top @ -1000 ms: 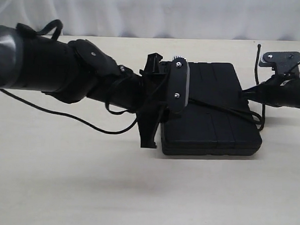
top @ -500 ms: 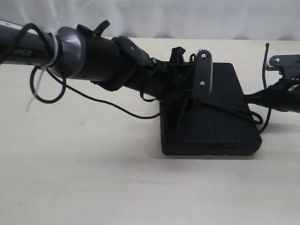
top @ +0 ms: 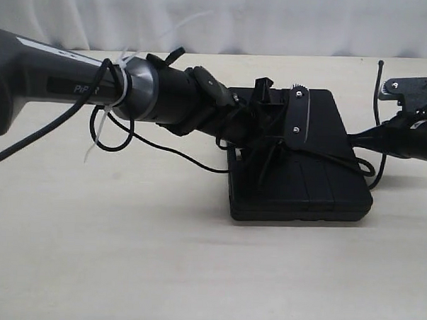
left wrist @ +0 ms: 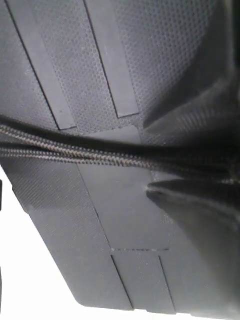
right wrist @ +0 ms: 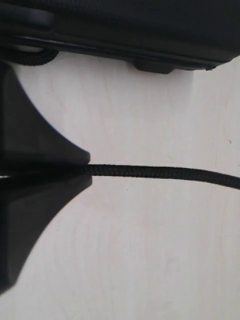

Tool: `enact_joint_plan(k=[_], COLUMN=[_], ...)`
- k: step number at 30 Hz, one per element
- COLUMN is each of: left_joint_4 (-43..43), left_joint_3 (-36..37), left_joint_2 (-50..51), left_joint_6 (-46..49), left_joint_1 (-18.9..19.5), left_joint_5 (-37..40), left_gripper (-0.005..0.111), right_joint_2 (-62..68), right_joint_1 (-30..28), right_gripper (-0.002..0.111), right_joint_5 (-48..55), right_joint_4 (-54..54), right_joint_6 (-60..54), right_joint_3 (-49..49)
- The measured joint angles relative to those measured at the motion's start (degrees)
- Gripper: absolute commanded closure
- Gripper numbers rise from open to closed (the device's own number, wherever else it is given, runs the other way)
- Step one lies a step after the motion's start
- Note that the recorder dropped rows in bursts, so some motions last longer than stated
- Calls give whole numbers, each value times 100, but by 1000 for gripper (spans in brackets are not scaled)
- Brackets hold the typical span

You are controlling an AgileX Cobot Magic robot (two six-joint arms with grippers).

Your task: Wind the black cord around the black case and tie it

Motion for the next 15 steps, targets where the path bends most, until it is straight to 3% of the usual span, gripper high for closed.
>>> enact_joint_plan(k=[2, 15], left_joint_4=[0, 0], left_joint_3=[0, 0], left_joint_2=[0, -257], left_joint_6=[0, 0], left_joint_1=[0, 0], left_joint_5=[-13, -48], left_gripper=[107, 107], right_joint_2=[0, 0], right_joint_1=[0, 0], right_gripper=[104, 104], right_joint_5=[0, -23], right_joint_4=[-19, -24], right_joint_6=[0, 0], right_joint_3=[0, 0])
